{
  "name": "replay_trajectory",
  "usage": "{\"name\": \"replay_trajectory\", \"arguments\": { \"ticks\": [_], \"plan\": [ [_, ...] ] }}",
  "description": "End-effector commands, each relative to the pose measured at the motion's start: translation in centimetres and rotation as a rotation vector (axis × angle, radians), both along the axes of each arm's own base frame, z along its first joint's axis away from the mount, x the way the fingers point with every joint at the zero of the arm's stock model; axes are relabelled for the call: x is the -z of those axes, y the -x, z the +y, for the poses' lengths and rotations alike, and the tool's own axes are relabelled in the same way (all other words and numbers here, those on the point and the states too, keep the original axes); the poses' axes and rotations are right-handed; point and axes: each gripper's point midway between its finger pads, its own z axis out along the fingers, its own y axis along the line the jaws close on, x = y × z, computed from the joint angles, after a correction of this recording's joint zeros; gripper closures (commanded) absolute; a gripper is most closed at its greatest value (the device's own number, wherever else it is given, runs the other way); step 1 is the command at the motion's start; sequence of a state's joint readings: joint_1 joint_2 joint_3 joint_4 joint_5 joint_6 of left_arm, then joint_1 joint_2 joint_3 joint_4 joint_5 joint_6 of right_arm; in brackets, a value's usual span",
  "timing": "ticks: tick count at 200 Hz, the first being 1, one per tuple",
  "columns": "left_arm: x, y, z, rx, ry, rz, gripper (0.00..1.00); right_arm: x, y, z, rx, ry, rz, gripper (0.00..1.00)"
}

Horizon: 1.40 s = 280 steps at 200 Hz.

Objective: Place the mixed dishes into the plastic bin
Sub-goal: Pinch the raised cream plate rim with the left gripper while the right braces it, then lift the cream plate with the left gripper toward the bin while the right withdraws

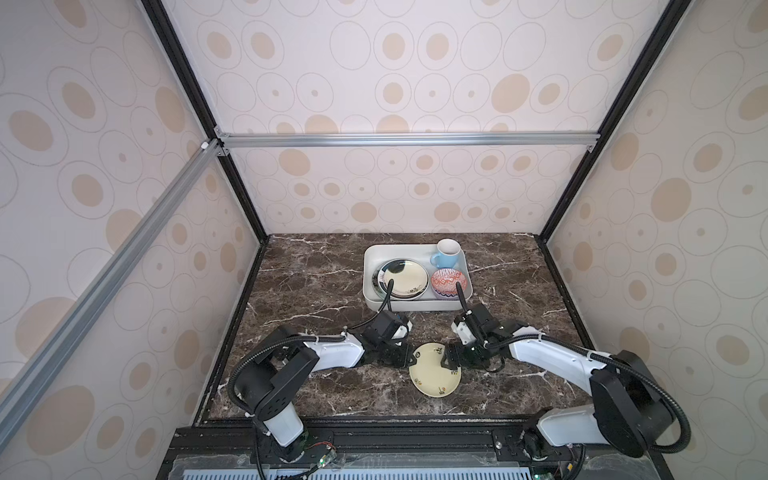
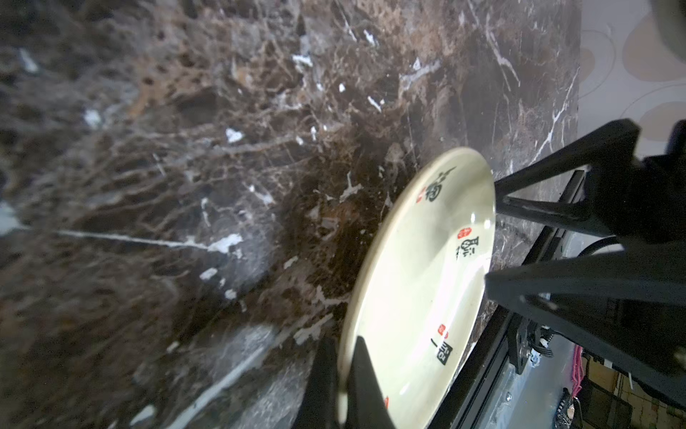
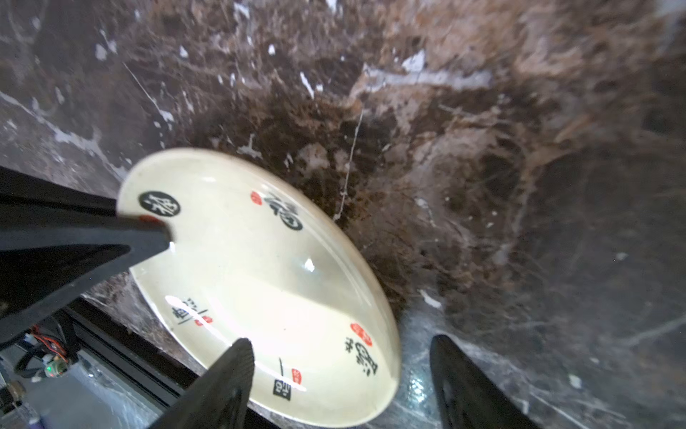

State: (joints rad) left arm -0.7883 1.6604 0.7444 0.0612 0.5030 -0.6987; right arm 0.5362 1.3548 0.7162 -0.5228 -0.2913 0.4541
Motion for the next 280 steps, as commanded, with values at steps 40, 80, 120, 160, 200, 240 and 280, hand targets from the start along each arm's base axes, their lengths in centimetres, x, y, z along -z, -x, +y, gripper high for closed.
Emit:
{"name": "replay_trajectory", "arguments": {
  "ticks": [40, 80, 120, 160, 200, 240, 280],
  "plan": [
    [-3.2, -1.9, -0.1, 0.008, -0.057, -0.097, 1.0, -4.6, -0.4, -1.6, 0.007, 0.037, -0.113, 0.13],
    [-6.4, -3.4, -0.4, 0.009, -0.071, -0.158, 1.0, -7.2, -0.7, -2.6, 0.024, 0.035, -0.166, 0.12],
    [-11.1, -5.9, 0.3, -0.024, -0.063, -0.234, 1.0, -9.4, -1.2, -3.0, 0.035, 0.019, -0.219, 0.11],
    [-16.4, -10.4, 3.1, -0.108, -0.039, -0.315, 1.0, -11.4, -2.2, -2.7, 0.024, 0.007, -0.258, 0.1],
    [-20.1, -16.5, 6.4, -0.196, -0.021, -0.37, 1.0, -12.6, -3.5, -1.9, 0.011, -0.02, -0.281, 0.1],
    [-20.0, -22.6, 8.0, -0.255, -0.004, -0.356, 1.0, -12.6, -4.7, -1.3, -0.004, -0.015, -0.27, 0.1],
    [-16.0, -25.7, 7.5, -0.25, -0.007, -0.279, 1.0, -12.7, -5.5, -2.1, 0.012, -0.004, -0.267, 0.09]
  ]
}}
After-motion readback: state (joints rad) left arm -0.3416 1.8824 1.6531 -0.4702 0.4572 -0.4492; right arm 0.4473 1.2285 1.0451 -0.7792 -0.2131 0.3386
